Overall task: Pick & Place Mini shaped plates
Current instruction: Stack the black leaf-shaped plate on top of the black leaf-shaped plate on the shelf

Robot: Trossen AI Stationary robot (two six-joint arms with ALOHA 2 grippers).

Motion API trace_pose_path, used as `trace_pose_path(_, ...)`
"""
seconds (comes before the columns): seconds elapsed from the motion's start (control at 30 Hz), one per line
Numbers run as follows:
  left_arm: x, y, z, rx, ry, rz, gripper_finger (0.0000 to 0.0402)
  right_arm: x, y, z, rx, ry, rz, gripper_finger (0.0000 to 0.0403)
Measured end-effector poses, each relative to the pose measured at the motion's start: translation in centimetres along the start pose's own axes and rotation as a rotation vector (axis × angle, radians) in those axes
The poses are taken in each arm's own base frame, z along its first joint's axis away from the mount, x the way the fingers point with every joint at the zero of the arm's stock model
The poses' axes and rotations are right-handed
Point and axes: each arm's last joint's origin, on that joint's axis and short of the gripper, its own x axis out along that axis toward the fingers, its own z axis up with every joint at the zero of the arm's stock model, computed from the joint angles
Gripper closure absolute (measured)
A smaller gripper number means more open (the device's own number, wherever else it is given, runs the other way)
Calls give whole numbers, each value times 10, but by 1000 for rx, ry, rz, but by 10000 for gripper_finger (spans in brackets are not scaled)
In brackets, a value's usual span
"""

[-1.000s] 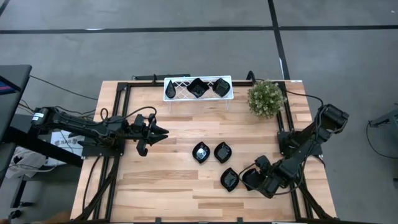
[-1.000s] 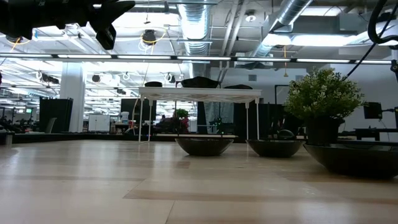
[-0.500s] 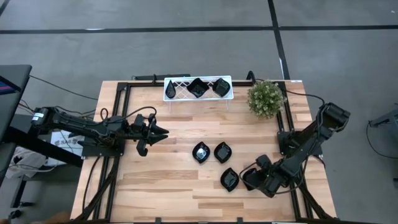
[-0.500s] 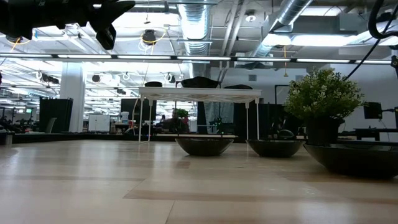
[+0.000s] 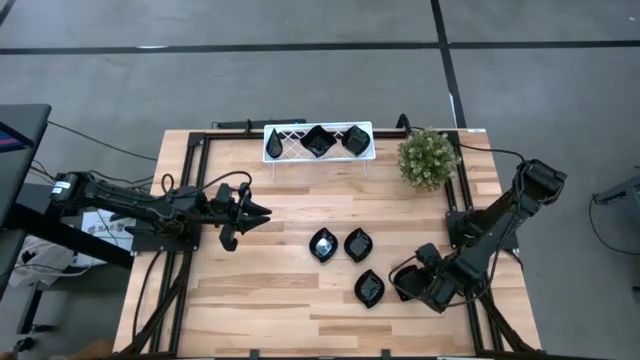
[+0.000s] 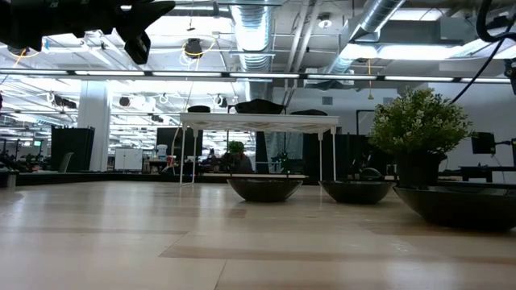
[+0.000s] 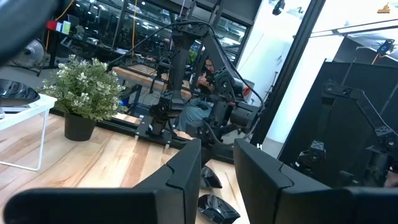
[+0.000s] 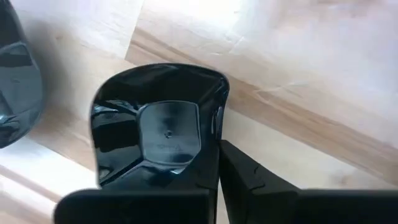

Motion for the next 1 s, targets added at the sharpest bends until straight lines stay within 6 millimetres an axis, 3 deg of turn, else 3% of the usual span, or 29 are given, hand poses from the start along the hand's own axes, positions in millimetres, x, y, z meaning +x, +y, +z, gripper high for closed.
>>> trace_pose_path(0.4, 0, 0, 0, 0, 0, 0, 305, -39, -11, 17, 5, -34, 187, 402)
trace_pose_path(0.8, 0, 0, 0, 0, -3, -1, 305, -80, -13, 48, -44, -390, 559, 402)
trace_pose_path(1.0, 0, 0, 1, 0, -6, -2, 305, -98, -6, 74, -158, -585, 597, 403)
